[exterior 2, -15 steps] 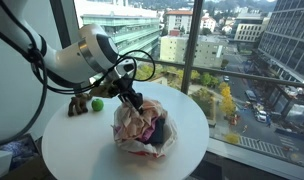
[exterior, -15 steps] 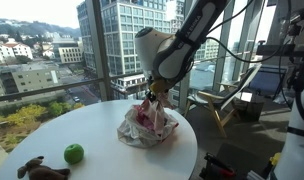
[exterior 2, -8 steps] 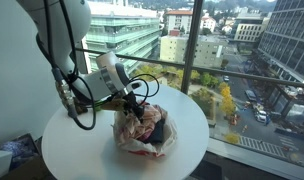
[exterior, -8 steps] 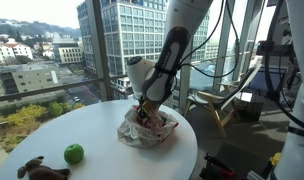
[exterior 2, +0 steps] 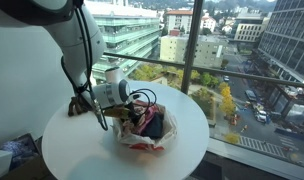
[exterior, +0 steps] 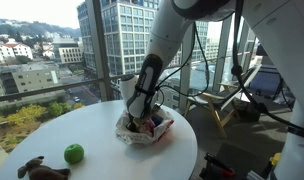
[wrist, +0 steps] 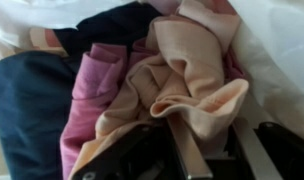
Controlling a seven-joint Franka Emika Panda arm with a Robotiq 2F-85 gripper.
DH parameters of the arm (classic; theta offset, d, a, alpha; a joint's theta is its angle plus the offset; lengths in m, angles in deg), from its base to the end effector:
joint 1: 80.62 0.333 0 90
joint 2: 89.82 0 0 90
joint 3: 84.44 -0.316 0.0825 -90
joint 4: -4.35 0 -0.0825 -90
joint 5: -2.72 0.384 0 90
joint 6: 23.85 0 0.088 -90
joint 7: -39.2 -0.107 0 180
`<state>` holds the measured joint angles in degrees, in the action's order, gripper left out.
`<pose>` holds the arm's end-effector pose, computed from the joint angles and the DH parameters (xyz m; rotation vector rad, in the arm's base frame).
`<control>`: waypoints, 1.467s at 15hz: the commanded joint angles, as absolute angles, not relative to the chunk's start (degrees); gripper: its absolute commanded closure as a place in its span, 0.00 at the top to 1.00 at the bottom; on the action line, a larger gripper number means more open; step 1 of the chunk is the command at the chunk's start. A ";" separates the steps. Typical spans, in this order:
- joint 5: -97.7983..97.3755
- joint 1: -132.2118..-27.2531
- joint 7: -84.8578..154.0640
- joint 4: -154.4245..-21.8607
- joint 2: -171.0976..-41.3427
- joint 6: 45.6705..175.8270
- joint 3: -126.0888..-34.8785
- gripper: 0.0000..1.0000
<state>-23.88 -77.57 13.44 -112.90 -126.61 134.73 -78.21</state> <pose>0.5901 -0.0143 0.1267 2.9055 -0.0774 0.1700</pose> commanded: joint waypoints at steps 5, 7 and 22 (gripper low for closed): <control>-13.75 -74.80 23.27 -114.98 -120.54 128.77 -76.38 0.72; -16.59 -71.52 20.45 -116.52 -116.48 124.36 -73.71 0.87; -24.80 -65.69 18.88 -109.69 -113.09 131.44 -84.30 1.00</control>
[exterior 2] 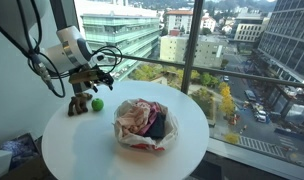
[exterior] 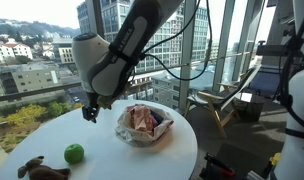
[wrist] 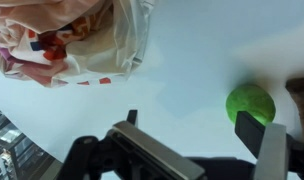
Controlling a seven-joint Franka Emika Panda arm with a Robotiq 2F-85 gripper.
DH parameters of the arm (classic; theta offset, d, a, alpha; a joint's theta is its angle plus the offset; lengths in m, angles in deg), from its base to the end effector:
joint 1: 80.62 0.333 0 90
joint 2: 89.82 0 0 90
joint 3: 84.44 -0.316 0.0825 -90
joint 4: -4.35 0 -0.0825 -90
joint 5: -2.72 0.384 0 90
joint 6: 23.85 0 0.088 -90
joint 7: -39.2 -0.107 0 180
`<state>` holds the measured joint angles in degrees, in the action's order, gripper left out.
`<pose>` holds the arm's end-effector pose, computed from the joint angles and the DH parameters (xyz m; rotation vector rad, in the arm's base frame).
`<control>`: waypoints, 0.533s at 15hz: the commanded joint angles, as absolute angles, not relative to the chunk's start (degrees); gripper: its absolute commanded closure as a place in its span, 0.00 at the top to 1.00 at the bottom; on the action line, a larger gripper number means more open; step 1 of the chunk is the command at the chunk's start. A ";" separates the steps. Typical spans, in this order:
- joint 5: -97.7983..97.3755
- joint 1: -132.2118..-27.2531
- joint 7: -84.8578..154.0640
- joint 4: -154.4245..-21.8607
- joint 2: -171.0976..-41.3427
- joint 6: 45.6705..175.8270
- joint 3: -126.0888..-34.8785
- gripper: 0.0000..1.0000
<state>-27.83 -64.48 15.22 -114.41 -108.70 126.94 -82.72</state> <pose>0.5851 0.1639 0.2906 2.8504 0.3944 0.4566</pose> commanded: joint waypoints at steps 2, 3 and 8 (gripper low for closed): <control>-18.75 -67.09 23.58 -107.25 -116.09 135.00 -86.88 1.00; -15.49 -67.78 26.48 -105.76 -117.88 136.16 -88.35 1.00; -5.97 -69.89 38.00 -96.56 -127.41 134.10 -93.34 1.00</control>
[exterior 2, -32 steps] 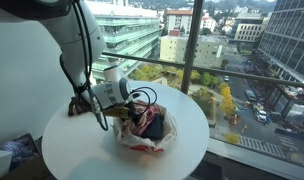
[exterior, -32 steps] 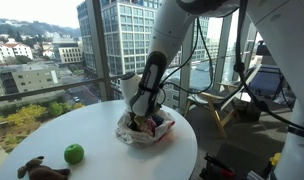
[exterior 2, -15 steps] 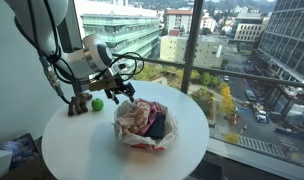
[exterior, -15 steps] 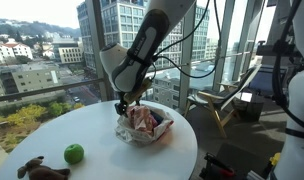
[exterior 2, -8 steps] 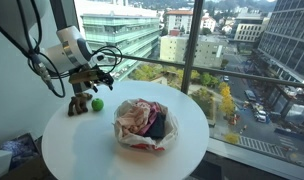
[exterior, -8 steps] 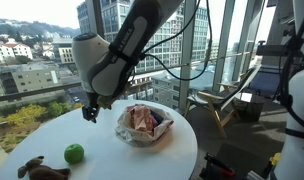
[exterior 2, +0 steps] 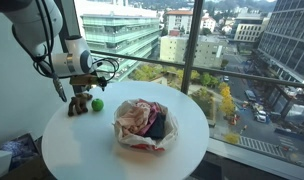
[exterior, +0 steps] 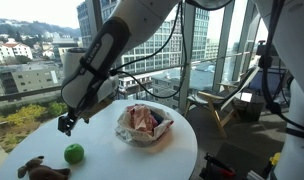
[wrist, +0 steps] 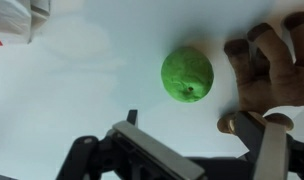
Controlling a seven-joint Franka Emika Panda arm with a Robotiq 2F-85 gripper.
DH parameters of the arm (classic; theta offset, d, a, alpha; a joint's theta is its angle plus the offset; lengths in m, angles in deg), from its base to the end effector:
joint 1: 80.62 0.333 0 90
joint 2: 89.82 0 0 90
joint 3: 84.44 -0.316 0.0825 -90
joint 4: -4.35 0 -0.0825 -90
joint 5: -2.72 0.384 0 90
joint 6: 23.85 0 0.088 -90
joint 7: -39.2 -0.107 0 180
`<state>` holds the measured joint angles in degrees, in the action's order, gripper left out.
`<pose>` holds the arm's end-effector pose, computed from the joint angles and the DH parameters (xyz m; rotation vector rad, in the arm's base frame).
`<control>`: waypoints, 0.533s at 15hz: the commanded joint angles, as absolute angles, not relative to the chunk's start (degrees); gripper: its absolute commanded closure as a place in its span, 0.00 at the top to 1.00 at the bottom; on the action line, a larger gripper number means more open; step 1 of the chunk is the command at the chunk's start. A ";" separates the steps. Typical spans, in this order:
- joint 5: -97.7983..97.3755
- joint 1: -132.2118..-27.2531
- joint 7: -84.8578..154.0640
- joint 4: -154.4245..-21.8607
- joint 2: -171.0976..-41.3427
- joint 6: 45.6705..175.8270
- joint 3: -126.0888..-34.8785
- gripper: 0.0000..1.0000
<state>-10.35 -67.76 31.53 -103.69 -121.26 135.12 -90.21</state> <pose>0.6293 0.2168 0.2512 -3.0299 -0.5612 -0.5469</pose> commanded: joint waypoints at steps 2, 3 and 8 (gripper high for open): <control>-3.38 -71.57 42.19 -93.35 -130.44 132.29 -95.14 1.00; -2.17 -72.91 45.18 -92.79 -130.94 131.08 -96.75 1.00; -1.62 -72.72 45.69 -94.01 -130.99 130.33 -95.69 1.00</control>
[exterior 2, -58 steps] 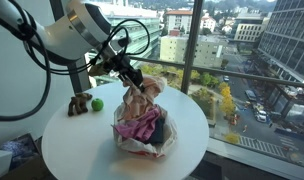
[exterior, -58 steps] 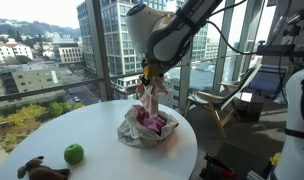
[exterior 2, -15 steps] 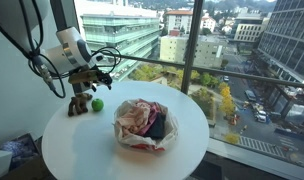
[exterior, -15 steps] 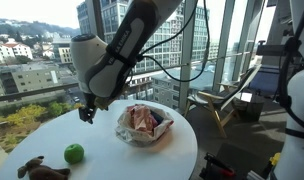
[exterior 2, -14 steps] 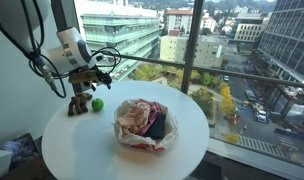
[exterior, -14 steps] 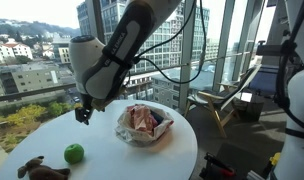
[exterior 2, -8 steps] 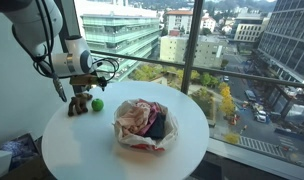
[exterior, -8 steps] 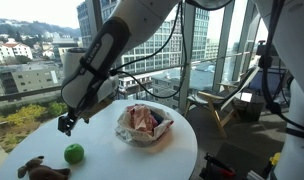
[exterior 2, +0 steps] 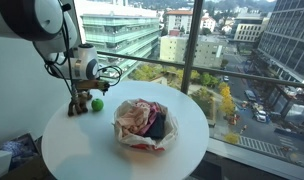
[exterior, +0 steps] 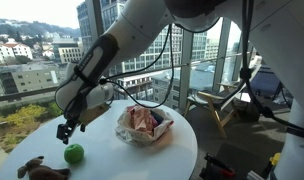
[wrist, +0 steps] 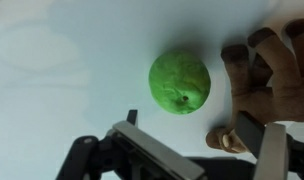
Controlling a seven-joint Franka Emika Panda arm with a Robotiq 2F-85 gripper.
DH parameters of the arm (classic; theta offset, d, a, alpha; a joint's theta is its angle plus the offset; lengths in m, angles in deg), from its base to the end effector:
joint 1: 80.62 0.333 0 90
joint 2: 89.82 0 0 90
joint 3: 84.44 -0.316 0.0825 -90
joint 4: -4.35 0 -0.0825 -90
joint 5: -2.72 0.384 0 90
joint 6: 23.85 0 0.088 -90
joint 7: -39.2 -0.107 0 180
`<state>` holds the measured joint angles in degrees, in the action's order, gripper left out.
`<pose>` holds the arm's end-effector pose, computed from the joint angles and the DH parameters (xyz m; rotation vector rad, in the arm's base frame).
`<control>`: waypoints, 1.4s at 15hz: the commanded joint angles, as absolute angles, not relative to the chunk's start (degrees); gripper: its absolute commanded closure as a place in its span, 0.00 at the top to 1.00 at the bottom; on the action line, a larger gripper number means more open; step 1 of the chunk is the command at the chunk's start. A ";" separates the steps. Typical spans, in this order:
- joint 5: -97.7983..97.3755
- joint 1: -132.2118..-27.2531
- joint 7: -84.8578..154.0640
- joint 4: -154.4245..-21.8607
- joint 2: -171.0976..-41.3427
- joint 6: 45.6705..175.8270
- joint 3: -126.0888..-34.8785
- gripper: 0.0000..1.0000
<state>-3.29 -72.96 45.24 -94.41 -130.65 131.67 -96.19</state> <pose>0.6611 0.2184 0.2093 -2.9278 -0.6930 -0.4324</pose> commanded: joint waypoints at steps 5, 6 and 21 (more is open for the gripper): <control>-1.82 -72.44 46.45 -90.97 -135.31 127.96 -95.33 1.00; -1.91 -72.35 46.49 -90.32 -136.21 127.82 -95.28 1.00; -3.05 -69.06 46.85 -72.48 -148.99 124.75 -93.57 0.59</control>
<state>-3.12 -70.08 45.91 -75.95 -147.57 125.80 -94.04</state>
